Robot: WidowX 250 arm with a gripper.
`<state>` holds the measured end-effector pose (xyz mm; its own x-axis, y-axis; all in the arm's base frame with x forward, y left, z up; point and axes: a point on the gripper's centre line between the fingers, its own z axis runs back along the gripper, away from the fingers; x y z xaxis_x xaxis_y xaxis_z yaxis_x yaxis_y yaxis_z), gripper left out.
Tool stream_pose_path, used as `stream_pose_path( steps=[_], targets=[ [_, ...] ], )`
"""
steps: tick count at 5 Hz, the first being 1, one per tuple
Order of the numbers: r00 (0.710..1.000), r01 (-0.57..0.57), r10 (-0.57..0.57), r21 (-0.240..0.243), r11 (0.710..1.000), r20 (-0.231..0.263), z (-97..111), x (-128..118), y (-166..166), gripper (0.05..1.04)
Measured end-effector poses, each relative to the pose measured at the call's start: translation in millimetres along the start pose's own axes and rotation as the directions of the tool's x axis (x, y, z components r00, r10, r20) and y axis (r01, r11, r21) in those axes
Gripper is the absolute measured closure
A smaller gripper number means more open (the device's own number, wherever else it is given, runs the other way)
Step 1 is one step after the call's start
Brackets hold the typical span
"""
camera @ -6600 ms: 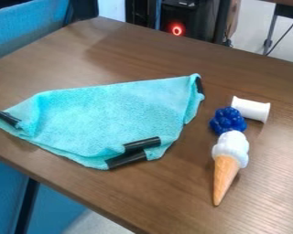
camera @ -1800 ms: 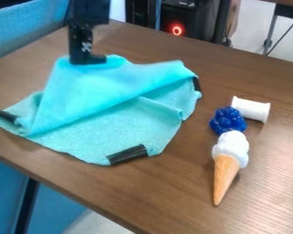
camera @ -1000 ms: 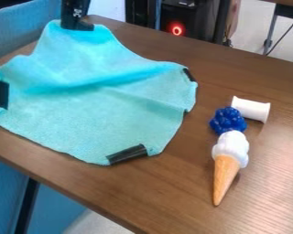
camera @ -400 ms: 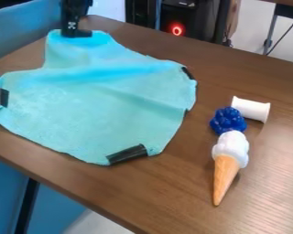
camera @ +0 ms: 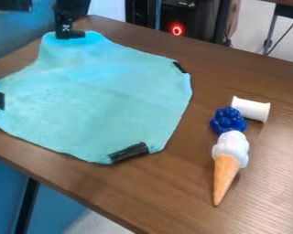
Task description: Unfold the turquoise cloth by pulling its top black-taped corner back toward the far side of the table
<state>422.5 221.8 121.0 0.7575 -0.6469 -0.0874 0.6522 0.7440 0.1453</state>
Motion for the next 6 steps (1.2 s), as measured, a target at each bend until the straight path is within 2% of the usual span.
stream_pose_path(
  steps=[1,2,3,4,5,6],
  targets=[
    [0.999,-0.019,0.019,-0.008,1.0,0.033,-2,7,8,1.008],
    [0.996,-0.042,0.041,0.013,0.999,0.081,4,6,17,0.862],
    [0.993,-0.033,0.035,-0.02,0.999,0.114,-7,8,14,0.604],
    [0.99,-0.03,0.031,-0.009,1.0,0.14,10,7,11,0.303],
    [0.982,-0.049,0.057,-0.049,0.998,0.183,39,-5,7,0.089],
    [0.966,-0.059,0.068,-0.043,0.997,0.249,91,-27,-3,0.084]
  ],
)
